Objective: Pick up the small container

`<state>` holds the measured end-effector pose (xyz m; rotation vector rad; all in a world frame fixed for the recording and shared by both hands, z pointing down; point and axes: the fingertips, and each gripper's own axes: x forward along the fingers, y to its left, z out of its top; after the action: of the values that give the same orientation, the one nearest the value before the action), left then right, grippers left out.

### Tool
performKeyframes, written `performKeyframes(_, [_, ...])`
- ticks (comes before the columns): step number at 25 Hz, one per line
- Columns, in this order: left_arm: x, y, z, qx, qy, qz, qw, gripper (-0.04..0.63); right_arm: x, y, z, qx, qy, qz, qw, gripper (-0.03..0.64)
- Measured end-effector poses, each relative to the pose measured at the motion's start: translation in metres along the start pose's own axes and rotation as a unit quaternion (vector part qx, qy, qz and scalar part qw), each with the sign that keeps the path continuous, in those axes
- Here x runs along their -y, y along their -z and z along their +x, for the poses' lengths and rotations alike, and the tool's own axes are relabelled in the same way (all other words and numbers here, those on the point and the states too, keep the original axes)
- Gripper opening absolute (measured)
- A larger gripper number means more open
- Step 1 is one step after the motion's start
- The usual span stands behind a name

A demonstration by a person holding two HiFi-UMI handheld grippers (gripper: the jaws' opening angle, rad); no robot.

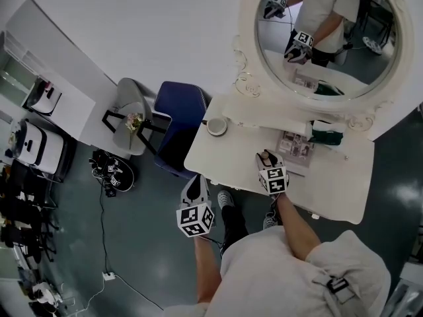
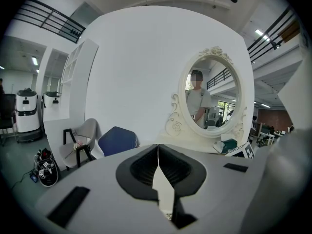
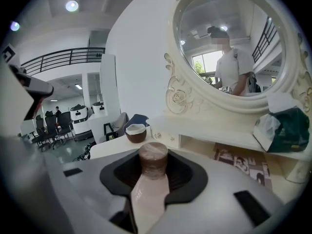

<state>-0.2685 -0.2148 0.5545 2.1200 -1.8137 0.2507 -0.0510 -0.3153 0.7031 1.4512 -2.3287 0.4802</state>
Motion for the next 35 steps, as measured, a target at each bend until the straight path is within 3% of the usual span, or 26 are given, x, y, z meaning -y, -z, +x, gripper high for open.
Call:
performKeyframes(15, [0.048, -0.010, 0.013, 0.007, 0.038, 0.024, 0.9990, 0.029, 0.020, -0.057, -0.048, 0.045, -0.007, 0.014, 0.999, 0.137])
performKeyframes(24, [0.072, -0.016, 0.014, 0.018, 0.056, 0.030, 0.9978, 0.029, 0.009, -0.088, -0.081, 0.080, -0.049, -0.012, 0.995, 0.137])
performKeyframes(35, [0.095, -0.015, 0.013, 0.027, 0.065, 0.031, 0.9970, 0.029, 0.014, -0.100, -0.120, 0.099, -0.044, -0.039, 0.993, 0.138])
